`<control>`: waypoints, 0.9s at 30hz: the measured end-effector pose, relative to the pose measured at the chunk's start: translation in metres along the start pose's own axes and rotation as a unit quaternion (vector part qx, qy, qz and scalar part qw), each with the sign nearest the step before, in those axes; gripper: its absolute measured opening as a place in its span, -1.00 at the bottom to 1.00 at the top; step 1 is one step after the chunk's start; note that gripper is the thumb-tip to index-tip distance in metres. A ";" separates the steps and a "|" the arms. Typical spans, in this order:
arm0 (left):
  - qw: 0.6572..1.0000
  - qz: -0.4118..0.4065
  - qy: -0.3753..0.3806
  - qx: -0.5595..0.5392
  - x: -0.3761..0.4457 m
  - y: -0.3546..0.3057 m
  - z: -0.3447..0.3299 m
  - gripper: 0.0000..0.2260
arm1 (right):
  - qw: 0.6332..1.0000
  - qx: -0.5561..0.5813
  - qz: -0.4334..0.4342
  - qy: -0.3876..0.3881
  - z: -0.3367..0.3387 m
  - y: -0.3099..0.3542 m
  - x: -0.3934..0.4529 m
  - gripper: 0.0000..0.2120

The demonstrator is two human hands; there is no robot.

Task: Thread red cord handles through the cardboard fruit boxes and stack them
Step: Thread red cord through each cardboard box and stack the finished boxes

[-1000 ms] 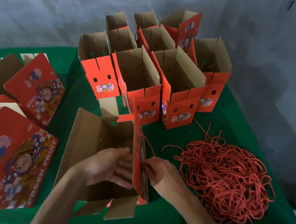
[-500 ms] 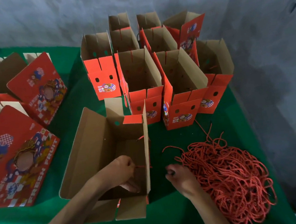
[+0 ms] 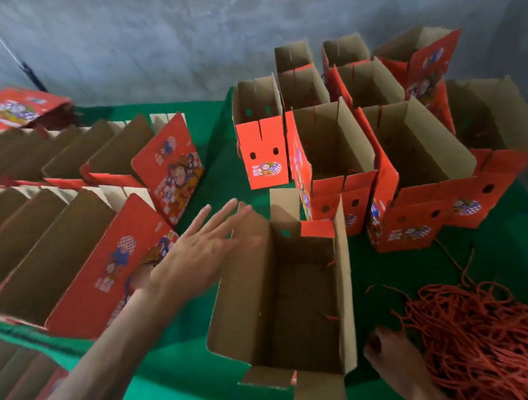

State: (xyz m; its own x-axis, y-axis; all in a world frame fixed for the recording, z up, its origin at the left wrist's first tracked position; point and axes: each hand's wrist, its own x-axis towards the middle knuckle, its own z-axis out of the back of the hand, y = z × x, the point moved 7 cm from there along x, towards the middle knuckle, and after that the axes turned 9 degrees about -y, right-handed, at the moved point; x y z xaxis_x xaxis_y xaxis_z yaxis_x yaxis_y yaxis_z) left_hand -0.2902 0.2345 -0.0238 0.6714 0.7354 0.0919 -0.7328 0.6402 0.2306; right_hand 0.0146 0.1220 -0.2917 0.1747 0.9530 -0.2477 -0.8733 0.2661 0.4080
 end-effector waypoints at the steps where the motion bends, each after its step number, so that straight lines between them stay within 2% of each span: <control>1: 1.000 -0.001 0.011 -0.006 0.000 0.003 -0.003 -0.41 | 1.000 0.013 -0.004 0.002 -0.001 0.002 0.001 -0.89; 4: 0.999 -0.023 0.017 -0.031 0.004 0.001 -0.004 -0.61 | 0.999 0.040 -0.017 0.018 -0.004 0.007 0.004 -0.93; 7: 0.996 -0.044 -0.015 -0.078 0.010 -0.011 0.007 -0.61 | 0.996 0.082 -0.039 0.014 0.000 0.003 0.007 -0.95; 9: 0.992 -0.059 -0.030 -0.110 0.015 -0.023 0.016 -0.64 | 0.987 0.150 -0.060 -0.018 0.006 -0.008 0.007 -0.86; 12: 0.986 -0.091 -0.039 -0.137 0.024 -0.049 0.025 -0.72 | 0.923 0.337 -0.166 -0.088 0.032 -0.030 -0.004 -0.78; 14: 0.981 -0.090 -0.025 -0.169 0.029 -0.065 0.031 -0.76 | 0.883 0.379 -0.221 -0.168 0.053 -0.047 -0.009 -0.74; 15: 0.978 -0.087 -0.016 -0.187 0.031 -0.072 0.034 -0.77 | 0.882 0.373 -0.225 -0.182 0.059 -0.053 -0.011 -0.77; 16: 0.976 -0.087 -0.011 -0.199 0.033 -0.079 0.037 -0.78 | 0.889 0.371 -0.204 -0.174 0.063 -0.055 -0.013 -0.83; 18: 0.971 -0.097 0.001 -0.216 0.040 -0.097 0.042 -0.80 | 0.906 0.326 -0.156 -0.219 0.076 -0.062 -0.013 -0.87; 21: 0.960 -0.119 0.019 -0.252 0.057 -0.123 0.043 -0.81 | 0.898 0.362 -0.087 -0.235 0.088 -0.051 -0.018 -0.87; 24: 0.961 -0.058 0.115 -0.246 0.077 -0.121 0.028 -0.75 | 0.882 0.433 -0.068 -0.175 0.091 -0.030 -0.020 -0.94; 27: 0.917 -0.015 0.200 -0.344 0.090 -0.122 0.018 -0.63 | 0.846 0.512 -0.073 -0.130 0.093 -0.010 -0.025 -0.93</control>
State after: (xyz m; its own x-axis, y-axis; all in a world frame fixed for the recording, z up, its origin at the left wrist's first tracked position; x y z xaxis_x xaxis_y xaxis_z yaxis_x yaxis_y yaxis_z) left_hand -0.1386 0.2181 -0.0260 0.6986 0.6503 -0.2985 -0.7038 0.5491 -0.4507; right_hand 0.0611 0.1092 -0.2078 0.4559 0.8640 -0.2137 -0.0053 0.2427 0.9701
